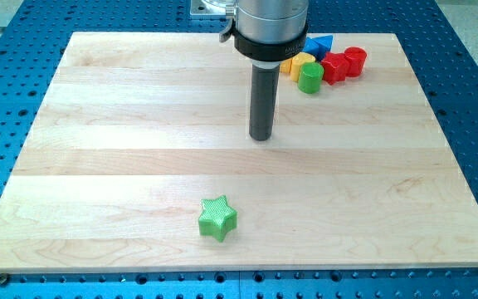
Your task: Move your arm slightly downwards
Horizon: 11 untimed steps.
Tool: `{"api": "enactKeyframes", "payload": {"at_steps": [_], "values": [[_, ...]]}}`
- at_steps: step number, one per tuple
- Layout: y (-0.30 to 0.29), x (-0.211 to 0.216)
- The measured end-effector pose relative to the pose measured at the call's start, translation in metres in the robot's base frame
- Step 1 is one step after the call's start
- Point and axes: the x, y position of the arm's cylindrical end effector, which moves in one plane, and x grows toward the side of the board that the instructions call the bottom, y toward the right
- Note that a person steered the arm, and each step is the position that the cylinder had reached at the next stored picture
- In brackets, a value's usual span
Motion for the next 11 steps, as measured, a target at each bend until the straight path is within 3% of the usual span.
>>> {"api": "enactKeyframes", "payload": {"at_steps": [11], "values": [[0.0,0.039]]}}
